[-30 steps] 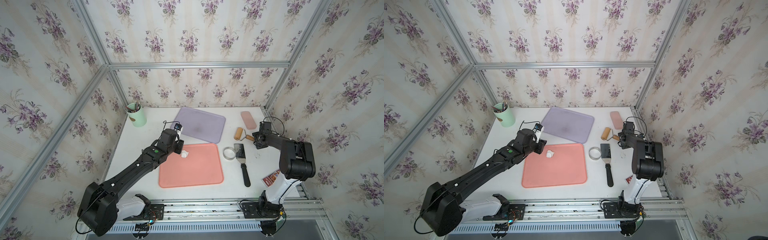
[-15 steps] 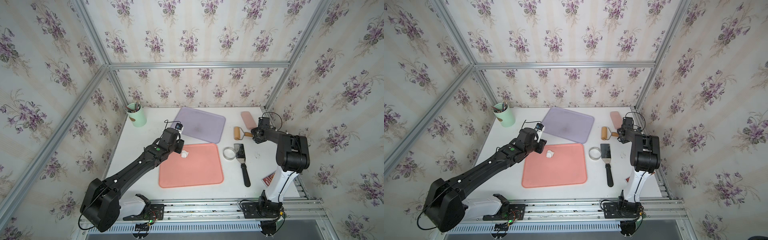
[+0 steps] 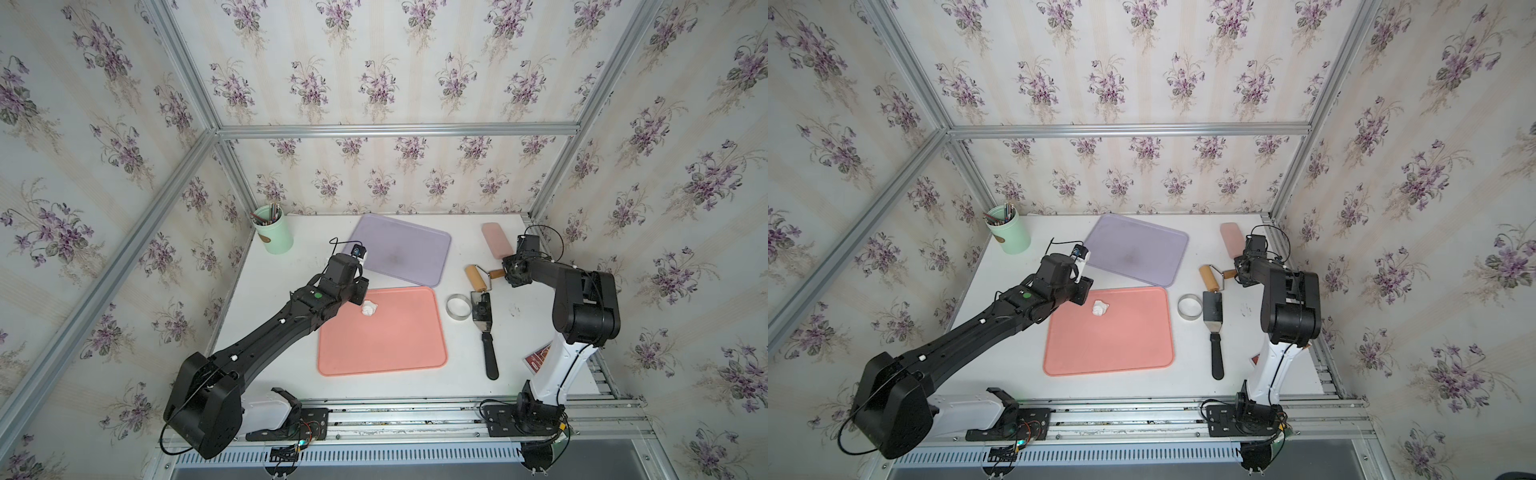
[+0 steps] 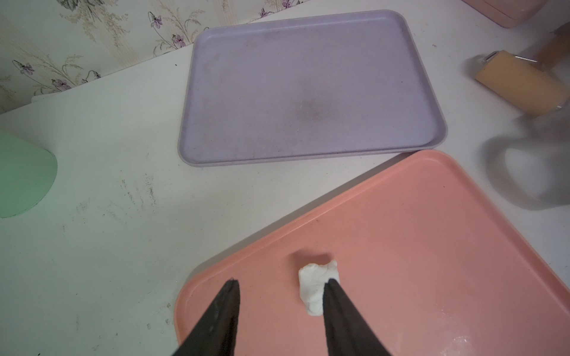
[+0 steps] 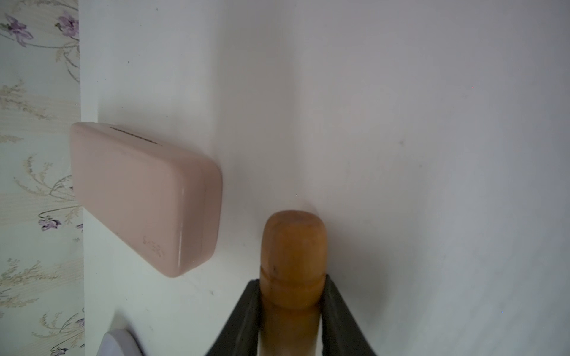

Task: Roll out the dumpling wrappers from the dough
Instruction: Pick up the rolling pin from the center of the board.

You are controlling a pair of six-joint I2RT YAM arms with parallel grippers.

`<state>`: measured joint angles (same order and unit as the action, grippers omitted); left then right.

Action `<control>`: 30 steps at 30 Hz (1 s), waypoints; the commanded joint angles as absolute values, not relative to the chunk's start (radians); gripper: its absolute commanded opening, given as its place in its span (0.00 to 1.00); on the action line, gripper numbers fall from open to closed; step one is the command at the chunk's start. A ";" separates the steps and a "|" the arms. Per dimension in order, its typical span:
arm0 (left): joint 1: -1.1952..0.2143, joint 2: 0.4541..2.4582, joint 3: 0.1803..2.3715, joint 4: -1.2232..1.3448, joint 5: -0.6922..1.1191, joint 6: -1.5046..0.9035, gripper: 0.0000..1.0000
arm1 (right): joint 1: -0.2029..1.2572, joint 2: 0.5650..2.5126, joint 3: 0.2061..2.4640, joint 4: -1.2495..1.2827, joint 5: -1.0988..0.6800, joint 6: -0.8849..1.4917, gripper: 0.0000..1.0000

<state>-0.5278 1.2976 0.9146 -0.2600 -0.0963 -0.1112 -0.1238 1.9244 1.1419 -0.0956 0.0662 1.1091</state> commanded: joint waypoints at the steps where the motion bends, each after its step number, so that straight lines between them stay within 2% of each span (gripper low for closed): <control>1: -0.527 1.289 0.932 -0.276 -0.106 -0.091 0.48 | -0.123 1.894 1.142 -0.078 0.061 1.120 0.23; 7: -0.528 1.262 0.954 -0.286 -0.069 -0.082 0.48 | -0.123 1.830 1.151 -0.084 0.061 1.064 0.17; 18: -0.537 1.238 0.990 -0.270 0.026 -0.046 0.48 | -0.117 1.693 1.115 -0.077 0.061 0.965 0.14; 26: -0.545 1.226 0.979 -0.267 0.015 -0.052 0.48 | -0.117 1.753 1.117 -0.097 0.008 0.984 0.15; 30: -0.548 1.238 0.974 -0.256 0.028 -0.040 0.48 | -0.114 1.737 1.060 -0.008 -0.014 1.006 0.14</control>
